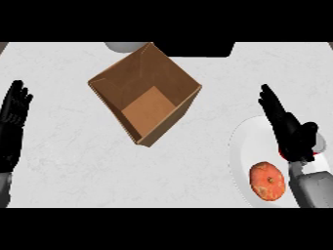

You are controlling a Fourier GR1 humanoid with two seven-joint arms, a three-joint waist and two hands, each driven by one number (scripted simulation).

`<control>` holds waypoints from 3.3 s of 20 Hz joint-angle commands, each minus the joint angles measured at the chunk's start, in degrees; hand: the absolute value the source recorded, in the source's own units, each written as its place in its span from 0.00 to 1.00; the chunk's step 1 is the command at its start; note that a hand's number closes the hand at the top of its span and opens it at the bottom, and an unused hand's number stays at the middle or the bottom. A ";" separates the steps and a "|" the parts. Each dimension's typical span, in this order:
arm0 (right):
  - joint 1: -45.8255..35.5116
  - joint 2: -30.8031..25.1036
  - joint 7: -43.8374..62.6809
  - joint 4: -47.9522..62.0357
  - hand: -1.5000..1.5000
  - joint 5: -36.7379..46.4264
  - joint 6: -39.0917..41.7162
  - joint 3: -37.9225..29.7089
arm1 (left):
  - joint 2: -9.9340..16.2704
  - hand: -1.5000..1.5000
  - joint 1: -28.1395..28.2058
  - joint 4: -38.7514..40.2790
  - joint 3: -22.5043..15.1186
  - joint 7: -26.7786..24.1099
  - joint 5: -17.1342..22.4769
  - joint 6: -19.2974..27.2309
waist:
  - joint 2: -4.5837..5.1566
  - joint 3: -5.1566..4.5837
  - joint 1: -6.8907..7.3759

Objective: Pick the can from the plate and place it in the cardboard box

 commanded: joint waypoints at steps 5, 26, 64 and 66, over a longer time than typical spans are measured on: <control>-9.12 -4.32 -3.80 -7.27 0.00 -3.96 -6.71 -15.89 | 0.71 0.50 2.37 2.72 -3.48 4.44 -4.23 0.17 | -1.02 0.10 -1.33; 9.81 -29.03 25.37 -13.89 0.00 16.66 0.60 -10.15 | -3.78 0.50 3.15 2.48 -6.89 9.27 -9.02 0.09 | -0.86 -0.27 -0.98; 7.00 -13.37 53.32 -21.23 0.00 27.52 25.01 -7.05 | -13.51 0.50 6.33 -3.67 2.87 14.73 -21.13 -9.03 | -0.74 0.06 -0.25; 4.86 -12.37 52.08 -18.61 0.00 27.71 26.12 -9.14 | -14.66 0.50 3.95 1.81 4.54 12.02 -21.66 -10.89 | -0.70 0.06 -0.26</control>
